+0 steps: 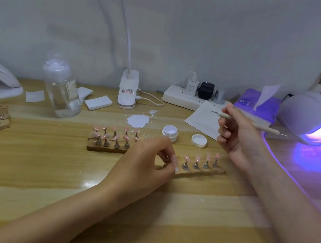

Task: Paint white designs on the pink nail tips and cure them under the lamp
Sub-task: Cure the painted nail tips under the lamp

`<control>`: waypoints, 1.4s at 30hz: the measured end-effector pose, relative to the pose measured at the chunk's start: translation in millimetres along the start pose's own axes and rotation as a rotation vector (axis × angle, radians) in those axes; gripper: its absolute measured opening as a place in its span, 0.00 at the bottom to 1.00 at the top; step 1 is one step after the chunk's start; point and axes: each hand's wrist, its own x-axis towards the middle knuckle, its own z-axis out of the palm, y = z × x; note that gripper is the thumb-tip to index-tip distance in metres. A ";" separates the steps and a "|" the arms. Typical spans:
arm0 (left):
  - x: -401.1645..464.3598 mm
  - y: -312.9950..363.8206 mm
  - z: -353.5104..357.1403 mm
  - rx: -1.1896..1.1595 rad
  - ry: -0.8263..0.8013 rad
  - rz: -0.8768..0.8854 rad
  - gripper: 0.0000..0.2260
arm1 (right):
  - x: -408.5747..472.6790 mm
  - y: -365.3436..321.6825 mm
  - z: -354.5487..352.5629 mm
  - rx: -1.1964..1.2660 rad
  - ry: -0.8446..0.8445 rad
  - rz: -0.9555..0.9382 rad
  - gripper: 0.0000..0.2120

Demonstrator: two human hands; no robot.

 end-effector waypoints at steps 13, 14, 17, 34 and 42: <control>-3.5 -10.0 -2.4 -0.271 -0.084 -0.056 0.05 | -73.0 20.2 38.5 -0.267 -0.093 -0.349 0.17; -3.2 -10.9 -1.9 -0.253 -0.080 -0.045 0.05 | -74.1 27.5 35.2 -0.266 -0.066 -0.342 0.15; -2.6 -12.1 -1.4 -0.231 -0.071 -0.029 0.07 | -71.5 40.3 29.9 -0.265 -0.077 -0.366 0.14; -6.3 -15.4 1.7 -0.184 0.016 -0.004 0.08 | -69.5 43.0 21.4 -0.434 -0.046 -0.323 0.20; -4.4 -17.0 1.8 -0.196 0.049 -0.055 0.12 | -61.0 42.0 16.6 -0.553 -0.134 -0.329 0.20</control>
